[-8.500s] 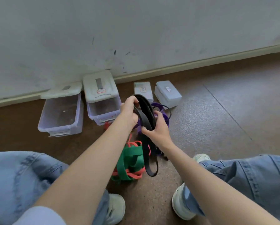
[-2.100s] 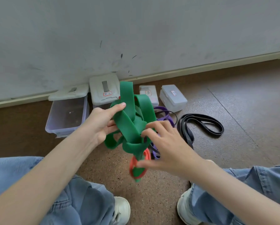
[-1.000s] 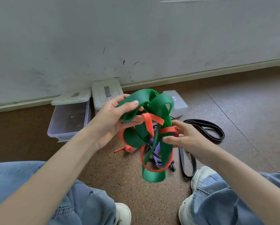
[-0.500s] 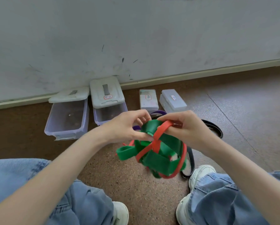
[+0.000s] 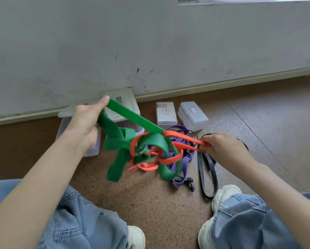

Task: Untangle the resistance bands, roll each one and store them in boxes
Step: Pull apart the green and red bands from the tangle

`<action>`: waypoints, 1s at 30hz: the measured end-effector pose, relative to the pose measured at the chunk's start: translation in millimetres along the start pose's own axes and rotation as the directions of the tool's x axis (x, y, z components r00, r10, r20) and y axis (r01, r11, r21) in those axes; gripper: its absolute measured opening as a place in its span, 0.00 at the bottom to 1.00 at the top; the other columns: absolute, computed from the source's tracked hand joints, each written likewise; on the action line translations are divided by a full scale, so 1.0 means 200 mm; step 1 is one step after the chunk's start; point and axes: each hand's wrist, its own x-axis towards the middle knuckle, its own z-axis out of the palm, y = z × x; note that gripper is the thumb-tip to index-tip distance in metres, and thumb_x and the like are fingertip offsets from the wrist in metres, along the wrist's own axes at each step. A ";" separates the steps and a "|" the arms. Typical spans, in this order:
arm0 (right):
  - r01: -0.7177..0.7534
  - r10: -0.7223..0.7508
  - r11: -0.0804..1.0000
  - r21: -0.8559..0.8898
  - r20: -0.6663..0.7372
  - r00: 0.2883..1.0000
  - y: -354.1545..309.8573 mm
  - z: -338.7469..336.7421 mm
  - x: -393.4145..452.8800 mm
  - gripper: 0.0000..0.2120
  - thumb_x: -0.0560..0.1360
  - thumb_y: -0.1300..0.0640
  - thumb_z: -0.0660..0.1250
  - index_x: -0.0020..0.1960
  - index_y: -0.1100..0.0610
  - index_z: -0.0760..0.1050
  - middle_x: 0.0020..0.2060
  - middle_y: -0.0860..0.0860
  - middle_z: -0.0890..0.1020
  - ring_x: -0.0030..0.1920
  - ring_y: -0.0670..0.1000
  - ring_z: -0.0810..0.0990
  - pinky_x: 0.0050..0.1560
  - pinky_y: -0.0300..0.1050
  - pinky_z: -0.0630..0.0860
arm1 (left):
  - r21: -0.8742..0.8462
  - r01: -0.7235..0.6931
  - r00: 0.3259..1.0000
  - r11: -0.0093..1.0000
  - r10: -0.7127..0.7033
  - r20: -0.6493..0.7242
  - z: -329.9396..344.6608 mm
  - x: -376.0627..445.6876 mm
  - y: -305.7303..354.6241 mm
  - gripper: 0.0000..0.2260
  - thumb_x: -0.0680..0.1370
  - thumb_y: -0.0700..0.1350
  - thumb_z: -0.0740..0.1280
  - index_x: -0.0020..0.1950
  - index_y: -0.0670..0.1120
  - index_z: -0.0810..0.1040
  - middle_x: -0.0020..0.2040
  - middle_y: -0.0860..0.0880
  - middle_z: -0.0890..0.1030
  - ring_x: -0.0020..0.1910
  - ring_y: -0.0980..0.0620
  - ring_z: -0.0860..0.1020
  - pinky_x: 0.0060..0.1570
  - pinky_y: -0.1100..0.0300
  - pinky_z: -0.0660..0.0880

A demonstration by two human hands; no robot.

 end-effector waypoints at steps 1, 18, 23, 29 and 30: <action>-0.026 0.027 0.999 -0.026 0.021 0.999 0.00 0.01 -0.01 0.11 0.78 0.48 0.60 0.48 0.54 0.76 0.42 0.52 0.79 0.46 0.55 0.76 0.42 0.47 0.70 | -0.040 -0.017 0.999 0.999 0.015 -0.034 -0.01 0.00 0.00 0.11 0.77 0.44 0.66 0.35 0.45 0.72 0.18 0.58 0.73 0.21 0.61 0.72 0.30 0.65 0.70; 0.204 -0.225 0.288 0.936 -0.142 0.964 -0.22 -0.10 0.01 0.05 0.74 0.71 0.63 0.45 0.64 0.75 0.37 0.55 0.79 0.38 0.44 0.79 0.42 0.34 0.75 | 0.462 -0.404 0.569 0.789 -0.179 0.803 0.18 -0.19 -0.33 0.20 0.72 0.39 0.72 0.63 0.49 0.73 0.55 0.48 0.80 0.55 0.53 0.79 0.57 0.59 0.75; 0.099 -0.236 0.512 0.854 0.030 0.971 -0.08 -0.15 0.00 0.08 0.70 0.63 0.61 0.44 0.59 0.79 0.52 0.55 0.79 0.51 0.50 0.81 0.55 0.42 0.77 | 0.254 -0.144 0.582 0.956 -0.125 0.804 0.19 -0.20 -0.19 0.08 0.70 0.46 0.72 0.48 0.49 0.80 0.46 0.49 0.84 0.46 0.53 0.82 0.48 0.62 0.77; -0.050 0.192 0.097 0.994 0.030 0.981 -0.14 -0.08 0.02 0.09 0.76 0.69 0.59 0.45 0.57 0.74 0.46 0.58 0.80 0.38 0.53 0.84 0.38 0.46 0.81 | -0.057 0.044 0.592 0.997 0.020 0.806 0.23 -0.30 -0.06 0.04 0.73 0.43 0.67 0.39 0.48 0.80 0.34 0.52 0.81 0.31 0.58 0.79 0.32 0.68 0.75; -0.068 0.254 0.065 0.996 0.050 0.966 -0.15 -0.06 0.02 0.09 0.76 0.70 0.61 0.46 0.56 0.72 0.45 0.56 0.79 0.35 0.52 0.83 0.35 0.45 0.80 | -0.073 0.048 0.607 0.996 0.029 0.794 0.23 -0.31 -0.05 0.02 0.73 0.43 0.68 0.40 0.47 0.79 0.34 0.51 0.81 0.31 0.58 0.79 0.32 0.67 0.75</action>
